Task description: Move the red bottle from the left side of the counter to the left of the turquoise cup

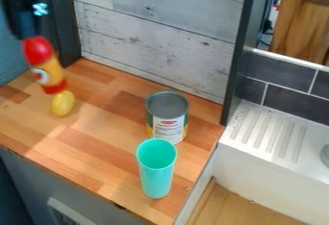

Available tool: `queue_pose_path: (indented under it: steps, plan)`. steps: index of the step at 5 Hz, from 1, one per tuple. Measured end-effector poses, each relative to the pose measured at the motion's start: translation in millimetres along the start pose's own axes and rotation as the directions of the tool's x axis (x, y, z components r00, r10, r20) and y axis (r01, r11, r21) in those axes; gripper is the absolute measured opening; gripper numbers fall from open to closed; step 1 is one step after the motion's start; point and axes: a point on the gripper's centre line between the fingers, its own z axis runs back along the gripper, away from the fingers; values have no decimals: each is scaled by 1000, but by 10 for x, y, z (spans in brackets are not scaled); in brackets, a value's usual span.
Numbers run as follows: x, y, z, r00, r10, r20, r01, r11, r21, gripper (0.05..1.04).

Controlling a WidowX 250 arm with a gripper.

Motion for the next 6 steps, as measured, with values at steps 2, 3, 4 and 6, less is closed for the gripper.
queue_pose_path:
  steps: [2,3,4,6]
  plan:
    - [364,-958,-547,991,-128,34,130,989,-70,345]
    - [347,-1026,-740,989,-144,-25,141,987,-79,345]
    - [303,-1001,-828,988,-124,-86,122,992,-35,345]
    - [228,-873,-816,993,-54,-109,60,997,56,345]
